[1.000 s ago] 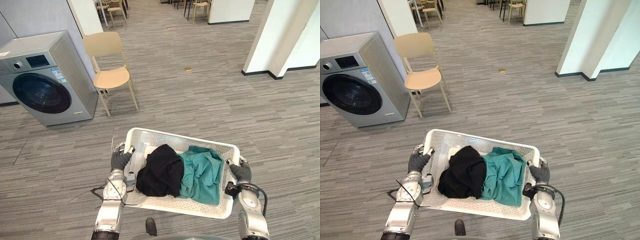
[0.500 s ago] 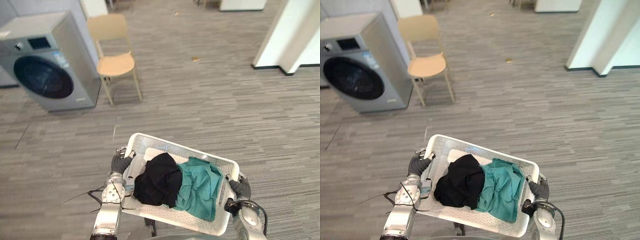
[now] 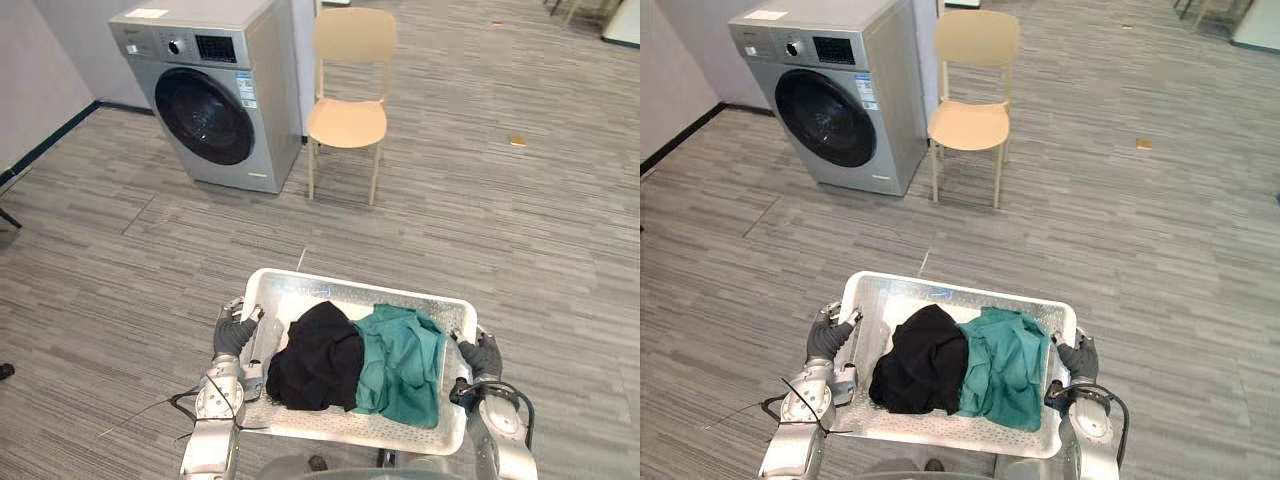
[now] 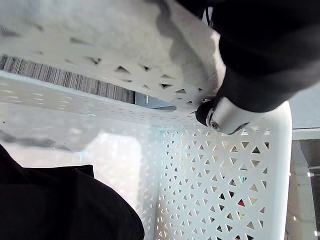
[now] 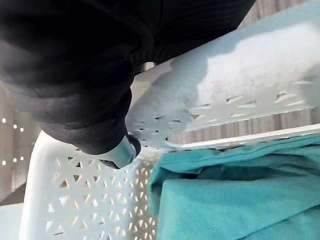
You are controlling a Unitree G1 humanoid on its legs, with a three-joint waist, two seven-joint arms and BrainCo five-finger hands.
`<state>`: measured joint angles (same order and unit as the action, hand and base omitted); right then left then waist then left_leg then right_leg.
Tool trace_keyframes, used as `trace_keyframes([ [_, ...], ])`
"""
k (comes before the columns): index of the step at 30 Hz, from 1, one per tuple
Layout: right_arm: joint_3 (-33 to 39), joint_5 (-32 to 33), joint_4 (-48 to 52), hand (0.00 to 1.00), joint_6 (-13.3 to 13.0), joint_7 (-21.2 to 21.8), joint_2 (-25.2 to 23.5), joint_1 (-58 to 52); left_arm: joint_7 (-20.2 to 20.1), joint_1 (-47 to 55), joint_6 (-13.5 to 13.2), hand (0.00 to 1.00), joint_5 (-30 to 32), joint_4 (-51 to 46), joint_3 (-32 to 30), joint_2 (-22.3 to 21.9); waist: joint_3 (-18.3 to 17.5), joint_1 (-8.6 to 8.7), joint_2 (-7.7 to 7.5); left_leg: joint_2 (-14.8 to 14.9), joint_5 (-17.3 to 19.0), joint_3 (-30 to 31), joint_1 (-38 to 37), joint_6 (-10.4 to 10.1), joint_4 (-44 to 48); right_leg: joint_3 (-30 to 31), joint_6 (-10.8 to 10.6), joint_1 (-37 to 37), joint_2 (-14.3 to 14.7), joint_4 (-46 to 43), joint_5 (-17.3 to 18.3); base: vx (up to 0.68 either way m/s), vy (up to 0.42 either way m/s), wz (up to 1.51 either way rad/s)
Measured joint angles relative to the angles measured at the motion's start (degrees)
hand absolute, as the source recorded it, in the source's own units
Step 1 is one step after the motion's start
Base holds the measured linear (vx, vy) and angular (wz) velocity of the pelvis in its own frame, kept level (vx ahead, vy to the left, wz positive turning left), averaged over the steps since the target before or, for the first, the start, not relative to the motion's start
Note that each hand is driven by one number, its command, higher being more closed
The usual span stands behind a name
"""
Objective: Pick up the laundry basket with both hands and put the clothes into the washing machine.
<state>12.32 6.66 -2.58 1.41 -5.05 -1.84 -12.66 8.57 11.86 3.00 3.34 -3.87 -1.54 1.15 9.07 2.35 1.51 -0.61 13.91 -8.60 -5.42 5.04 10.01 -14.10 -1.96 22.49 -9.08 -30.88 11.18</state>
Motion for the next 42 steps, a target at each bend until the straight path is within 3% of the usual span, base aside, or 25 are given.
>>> trace_keyframes([
  [3, 0.5, 0.0, 1.2, 1.0, 0.0, -0.1, 0.0, -0.1, -0.7, -2.2, -0.3, 1.0, 0.0, 1.2, 0.1, 0.5, 0.7, 0.22, -1.0, -0.1, 3.0, 1.0, -7.6, -4.9, -2.9, 0.0, 0.3, 0.7, 2.1, 20.4, -10.2, 0.56, -0.11, 0.56],
  [5, 0.6, 0.0, 1.4, 1.0, 0.1, -0.3, 0.3, -0.5, -0.7, -2.1, -0.8, 1.0, 0.0, 2.9, 0.2, -0.2, 0.0, 1.55, -0.63, 1.8, 5.6, 2.7, -11.4, -8.5, 0.4, 1.0, 4.3, 0.9, 2.6, 13.2, -16.6, 0.8, -0.25, 0.58],
  [6, 0.8, 0.0, 1.4, 1.0, 0.1, -0.5, 0.3, -0.2, -0.6, -2.2, -0.9, 1.0, 0.0, 3.3, 0.1, -1.0, -0.2, 1.56, 0.34, 3.3, 5.8, 2.7, -10.4, -8.8, 4.2, 0.4, 4.3, 0.8, 3.3, 11.2, -15.3, 0.7, -0.259, 0.42],
  [7, 1.0, 0.0, 2.1, 1.0, 0.1, -0.5, 0.6, -0.1, -0.6, -2.2, -1.3, 1.0, 0.0, 3.3, 0.1, -1.8, -0.2, 1.52, 2.05, 7.4, 4.7, 2.0, -5.1, -8.4, 17.8, -1.0, 5.2, -1.1, 5.4, 10.5, -12.2, 0.82, -0.332, 0.13],
  [8, 0.5, 0.0, 4.1, 1.0, 0.2, -0.5, 1.1, -0.6, -0.6, -2.0, -1.7, 1.0, -0.3, 3.4, -0.5, -2.2, 0.8, 1.31, 3.59, 13.8, -5.8, 0.4, 2.8, -5.6, 37.9, -2.3, 7.1, -5.6, 9.4, 10.8, -9.7, 0.69, -0.279, 0.02],
  [9, 0.3, 0.0, 4.4, 1.0, 0.2, -0.5, 1.2, -0.7, -0.6, -1.9, -1.7, 1.0, -0.5, 3.4, -0.6, -2.3, 0.8, 1.13, 3.68, 15.3, -8.4, 0.3, 4.2, -5.0, 41.3, -2.3, 7.6, -6.6, 10.0, 11.0, -9.3, 0.8, -0.296, -0.34],
  [10, -0.2, 0.1, 5.5, 1.0, 0.2, -1.1, 1.5, -1.2, -0.7, -1.8, -1.8, 1.0, -1.2, 3.8, -0.5, -2.3, 0.9, -0.23, 3.99, 20.6, -12.3, -0.3, 8.8, -3.8, 54.3, -1.8, 8.9, -11.0, 13.0, 12.8, -8.0, 0.64, -0.208, -0.58],
  [11, -0.3, 0.1, 7.3, 1.0, 0.2, -1.8, 1.3, -1.7, -0.7, -1.8, -2.3, 1.0, -2.3, 3.8, -0.4, -2.5, 1.5, -1.35, 3.24, 23.1, -10.8, -1.4, 13.3, -1.9, 62.6, -0.7, 9.7, -16.6, 14.5, 15.6, -6.9, 0.64, -0.194, -0.57],
  [13, -0.4, 0.0, 10.2, 1.0, 0.2, -2.4, 1.5, -2.8, -1.0, -1.8, -3.2, 1.0, -2.9, 3.8, -0.2, -2.8, 2.1, -1.58, 2.21, 22.7, -8.9, -3.0, 17.5, 0.3, 64.5, 0.8, 9.4, -21.9, 14.5, 19.3, -6.3, 0.51, -0.137, -0.3],
  [16, -0.4, 0.0, 13.2, 1.0, 0.2, -2.5, 2.5, -2.9, -1.1, -1.9, -4.9, 1.0, -3.8, 3.5, -0.2, -3.7, 2.1, -1.96, 2.05, 19.3, -4.0, -6.0, 24.9, -1.8, 51.3, 4.8, 8.2, -28.0, 13.7, 23.9, -4.1, 0.56, -0.049, -0.47],
  [18, -0.2, -0.1, 13.2, 1.0, 0.4, -2.5, 3.3, -3.0, -1.2, -1.5, -4.8, 1.0, -3.8, 3.3, -0.2, -4.2, 2.2, -2.64, 1.79, 14.8, -4.0, -5.8, 25.4, -3.7, 28.8, 6.9, 7.5, -31.0, 12.5, 24.1, -0.8, 0.48, 0.095, -0.51],
  [19, 0.4, -0.1, 13.1, 1.0, 0.4, -2.4, 3.6, -2.9, -1.6, -1.4, -4.4, 1.0, -3.8, 3.4, 0.0, -4.6, 2.0, -2.98, 2.14, 12.4, -5.8, -4.2, 25.1, -6.2, 17.2, 7.9, 6.3, -31.7, 12.0, 23.4, 1.9, 0.57, 0.168, -0.56],
  [20, 0.7, -0.5, 13.1, 1.0, 0.4, -2.5, 3.6, -2.9, -1.8, -1.4, -4.3, 1.0, -3.8, 3.4, 0.2, -4.6, 1.8, -3.29, 2.44, 11.4, -6.5, -3.5, 25.2, -7.0, 12.2, 8.8, 5.3, -32.4, 11.7, 22.1, 4.1, 0.61, 0.234, -0.64],
  [23, 1.0, -0.9, 12.9, 1.0, 0.8, -2.3, 2.9, -3.4, -2.0, -0.7, -4.1, 1.0, -3.8, 3.9, 0.4, -4.5, 0.4, -3.47, 0.86, 7.4, -8.9, -2.9, 22.9, -5.4, 13.2, 11.4, -0.5, -31.5, 7.7, 8.2, 12.1, 0.69, 0.271, -0.67],
  [24, 1.1, -1.6, 12.1, 1.0, 1.3, -2.4, 2.0, -3.4, -2.0, -0.6, -3.8, 1.0, -3.8, 4.5, 0.4, -4.0, 0.4, -3.13, -1.26, 6.0, -7.7, -4.5, 20.7, -4.5, 15.1, 10.8, -2.3, -26.4, 4.1, -6.9, 11.5, 0.68, 0.232, -0.51],
  [25, 1.6, -2.5, 11.0, 1.0, 1.4, -2.5, 0.6, -3.4, -2.0, -0.9, -3.1, 1.0, -3.8, 4.6, 0.7, -3.1, 0.5, -2.58, -3.33, 4.4, -5.1, -5.8, 17.8, -3.6, 15.0, 9.5, -4.3, -20.7, 0.3, -20.4, 4.6, 0.66, 0.211, -0.28],
  [27, 1.6, -2.8, 9.7, 1.0, 1.6, -2.4, -0.4, -3.4, -1.9, -1.3, -2.1, 1.0, -3.8, 4.9, 0.9, -2.4, 0.4, -1.36, -3.71, 4.0, -2.8, -5.4, 13.2, -3.2, 13.5, 6.5, -1.9, -16.9, -2.4, -30.3, 2.7, 0.52, 0.121, -0.04],
  [29, 1.0, -2.9, 9.2, 1.0, 1.7, -2.2, -0.6, -3.4, -1.8, -1.6, -1.8, 1.0, -3.8, 5.0, 0.9, -1.9, 0.8, -1.31, -1.8, 5.1, -2.2, -4.7, 3.5, -3.3, 6.6, 0.9, 2.0, -13.8, -1.9, -28.7, 5.1, 0.72, 0.078, -0.14],
  [31, 1.2, -2.8, 9.2, 1.0, 1.5, -2.3, -0.5, -2.7, -1.5, -2.6, -2.1, 1.0, -3.8, 5.0, 0.8, -1.8, 0.8, -0.81, -0.24, 6.3, -2.2, -3.7, -0.4, -3.3, 3.4, -3.1, 2.7, -10.5, -0.5, -19.7, 6.3, 0.6, -0.014, 0.15],
  [33, 1.4, -2.8, 9.2, 1.0, 1.5, -2.4, -0.4, -1.8, -0.8, -3.6, -2.1, 1.0, -3.8, 5.1, 0.6, -1.8, 0.9, -0.36, -0.04, 6.9, -2.2, -3.3, -2.2, -3.3, 2.8, -3.1, 2.8, -6.4, 0.1, -7.8, 5.6, 0.52, -0.1, 0.3],
  [36, 1.7, -2.7, 8.2, 1.0, 1.5, -2.4, -0.2, -1.2, -0.6, -4.5, -2.1, 1.0, -3.7, 6.5, 0.6, -1.6, 1.2, -0.01, 0.16, 9.1, -0.4, -3.0, -6.9, -6.4, 2.6, -0.3, 1.7, -3.8, 0.5, 13.2, -5.9, 0.53, -0.219, 0.42],
  [38, 0.6, -2.7, 7.7, 1.0, 1.4, -2.5, 0.4, -1.7, 0.1, -4.0, -2.1, 1.0, -3.7, 7.0, 0.6, -1.3, 1.1, -0.06, -0.32, 11.2, 3.1, -1.8, -11.5, -12.1, 3.4, 1.0, 1.9, -4.9, 0.9, 12.8, -17.1, 0.56, -0.292, 0.36],
  [39, 0.3, -2.7, 6.3, 1.0, 1.4, -2.5, 1.0, -0.8, 0.8, -3.8, -2.0, 1.0, -3.7, 7.9, 0.4, -2.4, 0.6, -0.23, 1.22, 14.3, 2.8, -0.7, -11.1, -11.8, 7.1, -0.4, 2.7, -4.2, 2.2, 7.0, -11.6, 0.6, -0.382, 0.28],
  [41, -0.8, -2.7, 6.7, 1.0, 1.4, -2.5, 1.3, -0.9, 1.5, -3.5, -2.0, 1.0, -3.6, 7.8, -0.5, -3.1, 0.7, -0.26, 1.26, 17.6, -1.8, 2.0, -4.1, -7.3, 22.3, -2.6, 3.8, -5.3, 3.4, 3.7, -6.8, 0.62, -0.489, 0.19],
  [42, -2.5, -2.7, 7.3, 1.0, 1.5, -2.5, 1.1, -1.5, 1.5, -2.3, -2.1, 1.0, -3.7, 7.4, -1.4, -3.7, 1.0, -0.59, 1.7, 20.9, -10.1, 3.8, 2.3, -4.5, 35.5, -3.3, 5.1, -8.1, 5.4, 4.0, -4.8, 0.5, -0.378, 0.09],
])
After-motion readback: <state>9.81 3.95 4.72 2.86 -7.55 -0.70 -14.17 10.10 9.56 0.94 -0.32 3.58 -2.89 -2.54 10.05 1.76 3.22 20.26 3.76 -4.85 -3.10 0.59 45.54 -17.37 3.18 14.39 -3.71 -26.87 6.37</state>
